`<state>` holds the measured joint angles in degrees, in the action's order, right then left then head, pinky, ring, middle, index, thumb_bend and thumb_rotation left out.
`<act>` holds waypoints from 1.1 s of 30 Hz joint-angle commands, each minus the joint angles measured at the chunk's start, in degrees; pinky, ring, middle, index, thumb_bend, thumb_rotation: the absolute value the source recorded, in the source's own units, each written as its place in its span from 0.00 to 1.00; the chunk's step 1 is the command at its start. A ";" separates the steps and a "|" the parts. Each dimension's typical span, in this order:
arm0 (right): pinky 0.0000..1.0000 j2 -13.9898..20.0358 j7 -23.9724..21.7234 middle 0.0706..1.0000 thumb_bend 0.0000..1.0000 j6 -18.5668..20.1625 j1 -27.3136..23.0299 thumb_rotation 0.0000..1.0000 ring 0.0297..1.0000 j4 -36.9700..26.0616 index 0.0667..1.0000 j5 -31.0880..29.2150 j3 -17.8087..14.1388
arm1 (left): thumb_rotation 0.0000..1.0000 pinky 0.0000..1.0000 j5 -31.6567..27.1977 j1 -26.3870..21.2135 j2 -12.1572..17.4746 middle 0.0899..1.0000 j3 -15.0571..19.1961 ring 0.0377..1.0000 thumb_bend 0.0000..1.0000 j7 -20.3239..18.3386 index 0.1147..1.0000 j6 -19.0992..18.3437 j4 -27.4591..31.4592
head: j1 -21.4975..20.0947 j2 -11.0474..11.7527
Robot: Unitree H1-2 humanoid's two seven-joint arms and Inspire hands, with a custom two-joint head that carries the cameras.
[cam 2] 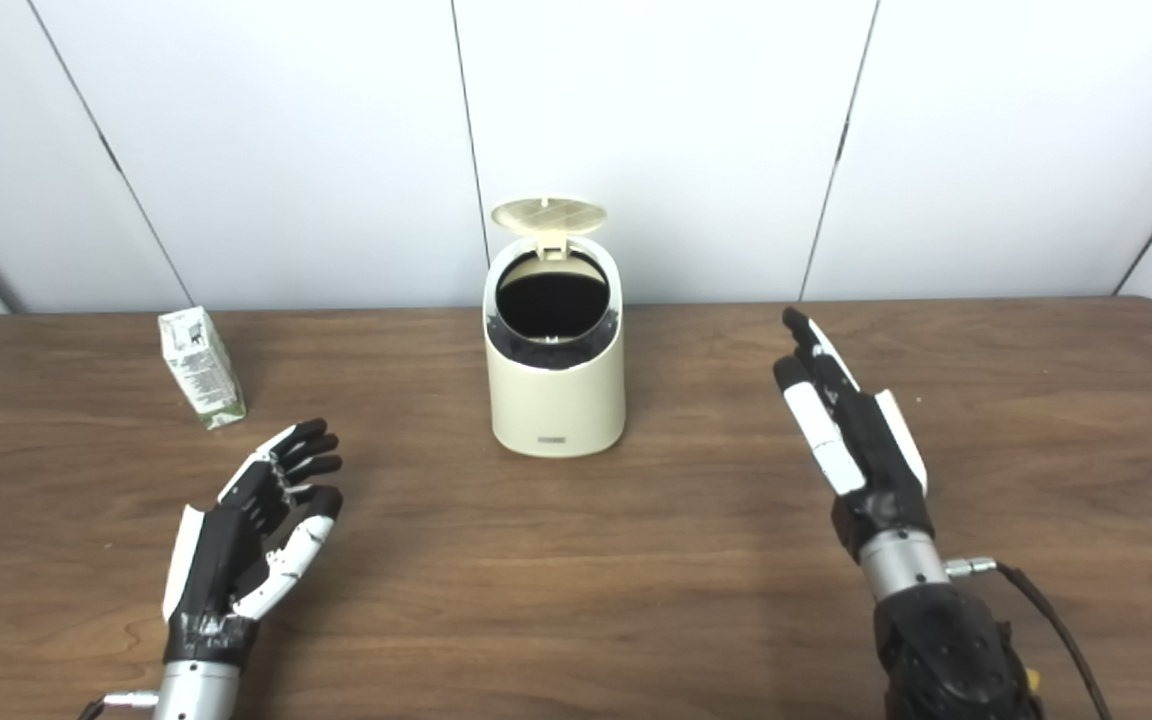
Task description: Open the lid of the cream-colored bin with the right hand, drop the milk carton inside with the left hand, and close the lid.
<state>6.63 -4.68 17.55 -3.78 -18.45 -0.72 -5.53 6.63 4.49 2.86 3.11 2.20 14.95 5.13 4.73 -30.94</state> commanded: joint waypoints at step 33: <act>0.54 4.88 2.01 0.78 0.69 -21.26 2.49 0.84 0.71 12.46 0.78 4.53 0.05 | 0.08 0.69 17.03 -14.63 4.82 0.83 10.69 0.78 0.84 14.33 0.90 -20.98 6.72 | 18.92 10.03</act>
<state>10.75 -2.94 -1.67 0.05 -5.38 3.93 -5.28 22.48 -8.01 6.14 13.87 16.68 -5.70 10.12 23.73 -20.92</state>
